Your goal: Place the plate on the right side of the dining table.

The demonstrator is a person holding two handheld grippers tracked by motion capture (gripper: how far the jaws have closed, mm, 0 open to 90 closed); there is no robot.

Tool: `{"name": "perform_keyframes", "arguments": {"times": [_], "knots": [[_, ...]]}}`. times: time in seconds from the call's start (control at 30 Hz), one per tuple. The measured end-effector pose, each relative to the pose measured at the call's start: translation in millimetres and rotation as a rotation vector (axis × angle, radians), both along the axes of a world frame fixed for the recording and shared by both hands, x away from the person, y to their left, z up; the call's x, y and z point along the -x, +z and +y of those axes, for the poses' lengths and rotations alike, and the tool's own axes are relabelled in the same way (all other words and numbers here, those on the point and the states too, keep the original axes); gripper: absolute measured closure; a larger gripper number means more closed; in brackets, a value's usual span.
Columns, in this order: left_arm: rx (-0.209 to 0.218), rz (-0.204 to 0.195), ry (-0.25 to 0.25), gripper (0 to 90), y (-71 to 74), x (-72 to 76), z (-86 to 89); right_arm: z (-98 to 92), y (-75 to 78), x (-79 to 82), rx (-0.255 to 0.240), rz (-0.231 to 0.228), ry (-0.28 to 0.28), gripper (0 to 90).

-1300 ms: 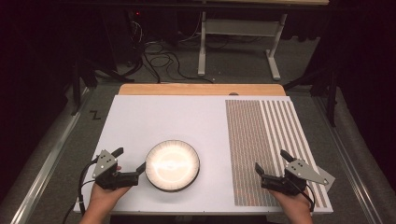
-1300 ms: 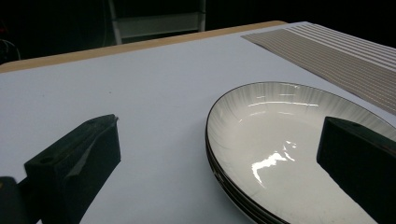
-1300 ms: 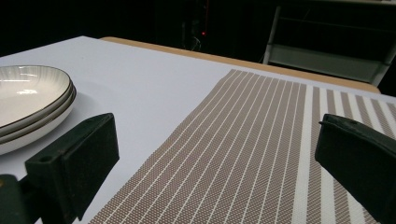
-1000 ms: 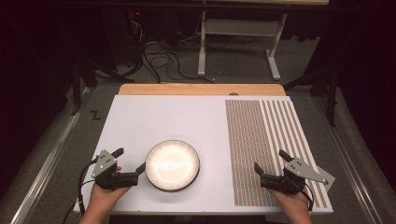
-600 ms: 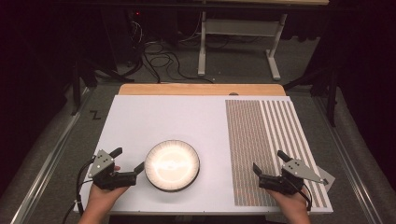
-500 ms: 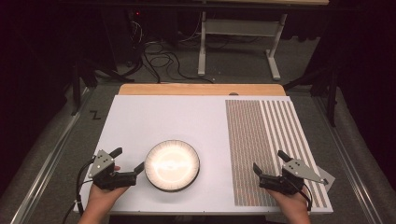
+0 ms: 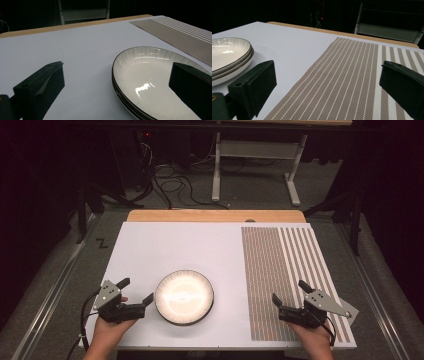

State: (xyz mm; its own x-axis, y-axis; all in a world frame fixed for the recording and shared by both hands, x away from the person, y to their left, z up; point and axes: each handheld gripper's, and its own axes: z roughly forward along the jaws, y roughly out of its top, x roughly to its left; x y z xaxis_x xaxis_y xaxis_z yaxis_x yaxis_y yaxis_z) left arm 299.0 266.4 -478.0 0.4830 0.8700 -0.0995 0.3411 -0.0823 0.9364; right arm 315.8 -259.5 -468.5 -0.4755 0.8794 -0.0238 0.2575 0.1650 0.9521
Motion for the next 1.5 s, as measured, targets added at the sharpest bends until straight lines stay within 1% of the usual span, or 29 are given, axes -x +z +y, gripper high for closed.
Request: {"name": "perform_keyframes", "arguments": {"times": [0.17,0.3,0.4,0.47,0.6,0.8,0.93,0.97,1.03,1.07,1.27,1.5], "knots": [[-0.002,0.003,-0.003,0.4,0.1,-0.7,1.5,4.1,2.2,0.8,0.010,0.010,0.005,2.2],[-0.003,0.008,-0.009,1.1,0.1,-1.6,2.6,8.2,5.9,-1.2,0.014,0.000,0.018,2.2],[-0.018,0.014,-0.011,1.2,-0.3,-2.4,3.3,10.5,8.9,-5.3,0.016,0.001,0.020,2.3],[-0.019,0.015,-0.010,1.4,-0.3,-2.4,4.1,12.5,11.4,-8.0,0.009,0.006,0.021,2.3],[-0.014,0.014,-0.001,1.9,-0.2,-2.3,6.5,19.0,15.5,-12.3,0.022,0.014,0.036,2.5],[-0.007,-0.012,0.024,1.9,0.9,-0.7,9.6,30.2,18.7,-16.3,0.027,0.033,0.068,3.8],[0.000,-0.010,0.026,1.8,1.0,-0.9,11.5,40.8,19.8,-19.0,0.034,0.042,0.091,4.7],[0.000,-0.009,0.025,1.9,0.9,-0.9,12.0,43.8,19.9,-20.2,0.038,0.037,0.099,4.9],[0.001,-0.013,0.025,1.8,1.3,-0.7,12.3,50.1,20.3,-21.6,0.041,0.048,0.109,5.3],[0.001,-0.016,0.026,1.9,1.7,-0.4,12.8,53.3,20.0,-22.9,0.038,0.044,0.119,5.6],[0.005,-0.022,0.025,1.8,2.6,0.1,15.2,73.1,18.6,-26.2,0.038,0.056,0.154,7.2],[0.005,-0.029,0.022,1.8,3.3,0.9,17.6,94.3,15.4,-30.8,0.029,0.080,0.199,11.4]]}}
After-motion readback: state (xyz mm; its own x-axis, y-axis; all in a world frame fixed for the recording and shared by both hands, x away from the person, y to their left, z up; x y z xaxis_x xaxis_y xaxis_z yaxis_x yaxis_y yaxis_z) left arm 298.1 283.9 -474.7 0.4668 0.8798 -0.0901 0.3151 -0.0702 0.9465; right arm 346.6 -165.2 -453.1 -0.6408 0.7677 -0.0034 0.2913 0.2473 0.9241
